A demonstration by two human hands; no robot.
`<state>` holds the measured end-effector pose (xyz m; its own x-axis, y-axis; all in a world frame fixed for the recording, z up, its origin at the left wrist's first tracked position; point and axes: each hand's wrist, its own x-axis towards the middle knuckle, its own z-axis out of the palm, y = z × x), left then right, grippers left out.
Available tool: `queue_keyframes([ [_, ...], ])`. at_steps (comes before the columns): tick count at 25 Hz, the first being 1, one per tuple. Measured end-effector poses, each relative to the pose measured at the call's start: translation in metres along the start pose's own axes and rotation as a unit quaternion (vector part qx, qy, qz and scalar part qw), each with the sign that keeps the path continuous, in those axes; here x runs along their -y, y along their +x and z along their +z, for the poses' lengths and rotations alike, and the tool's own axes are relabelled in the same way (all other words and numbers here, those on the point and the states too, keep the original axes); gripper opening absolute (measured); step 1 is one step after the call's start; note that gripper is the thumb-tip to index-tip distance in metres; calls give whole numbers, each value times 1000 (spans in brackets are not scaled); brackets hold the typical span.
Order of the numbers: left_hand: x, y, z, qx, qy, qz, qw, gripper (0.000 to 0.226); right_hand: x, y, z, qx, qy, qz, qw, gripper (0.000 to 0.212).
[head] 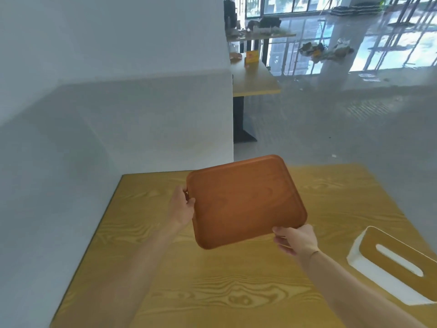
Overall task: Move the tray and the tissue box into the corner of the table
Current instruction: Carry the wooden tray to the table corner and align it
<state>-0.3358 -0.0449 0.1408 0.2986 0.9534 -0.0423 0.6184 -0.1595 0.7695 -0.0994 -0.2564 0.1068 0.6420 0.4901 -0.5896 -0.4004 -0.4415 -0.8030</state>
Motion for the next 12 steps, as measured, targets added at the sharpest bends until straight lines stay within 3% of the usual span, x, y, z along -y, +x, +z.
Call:
queue_keyframes([
  [7,48,17,-51,-22,-21,-10,999,27,1,1,74,32,-24,-5,999,57],
  [12,92,44,-80,-4,-36,-35,999,47,-12,10,136,14,-35,5,999,56],
])
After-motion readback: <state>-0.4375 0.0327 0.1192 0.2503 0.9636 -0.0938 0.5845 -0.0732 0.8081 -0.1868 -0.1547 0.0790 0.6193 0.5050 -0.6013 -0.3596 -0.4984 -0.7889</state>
